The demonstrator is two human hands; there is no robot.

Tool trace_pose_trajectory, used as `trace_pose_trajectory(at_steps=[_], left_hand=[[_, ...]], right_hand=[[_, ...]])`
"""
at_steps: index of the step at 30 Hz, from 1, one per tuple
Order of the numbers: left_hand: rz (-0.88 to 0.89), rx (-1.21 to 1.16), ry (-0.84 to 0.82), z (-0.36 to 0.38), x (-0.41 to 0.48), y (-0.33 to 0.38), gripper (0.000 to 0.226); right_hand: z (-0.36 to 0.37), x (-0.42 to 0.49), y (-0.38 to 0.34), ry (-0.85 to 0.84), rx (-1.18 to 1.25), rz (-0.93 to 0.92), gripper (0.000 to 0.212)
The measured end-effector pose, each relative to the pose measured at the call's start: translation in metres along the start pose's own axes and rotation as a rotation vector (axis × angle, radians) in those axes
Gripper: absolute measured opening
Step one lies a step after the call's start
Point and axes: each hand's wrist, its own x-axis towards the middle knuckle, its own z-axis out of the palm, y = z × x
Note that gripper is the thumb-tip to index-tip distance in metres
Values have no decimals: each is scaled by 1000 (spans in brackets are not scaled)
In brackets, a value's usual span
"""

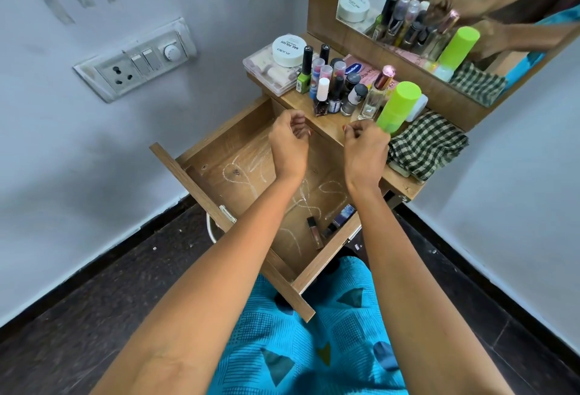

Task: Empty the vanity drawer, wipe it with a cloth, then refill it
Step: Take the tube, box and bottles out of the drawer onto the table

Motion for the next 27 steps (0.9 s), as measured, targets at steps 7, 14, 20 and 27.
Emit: trace_pose_trajectory(at_steps=[7,14,20,27], left_hand=[[-30,70,-89,-17,-25,-11,28],[-245,197,-430,-34,-50,-36,31],[-455,736,-652,-31,-78,-39,22],[-472,920,-663,-14,-92,-35,34]], right_hand=[[-12,-17,12,-96,-2,-39,17],[-13,-36,37,-484,-234,-115,12],[-7,-49,41,-730,-689,-267,26],[11,-48,46,-1010,-921,-343,24]])
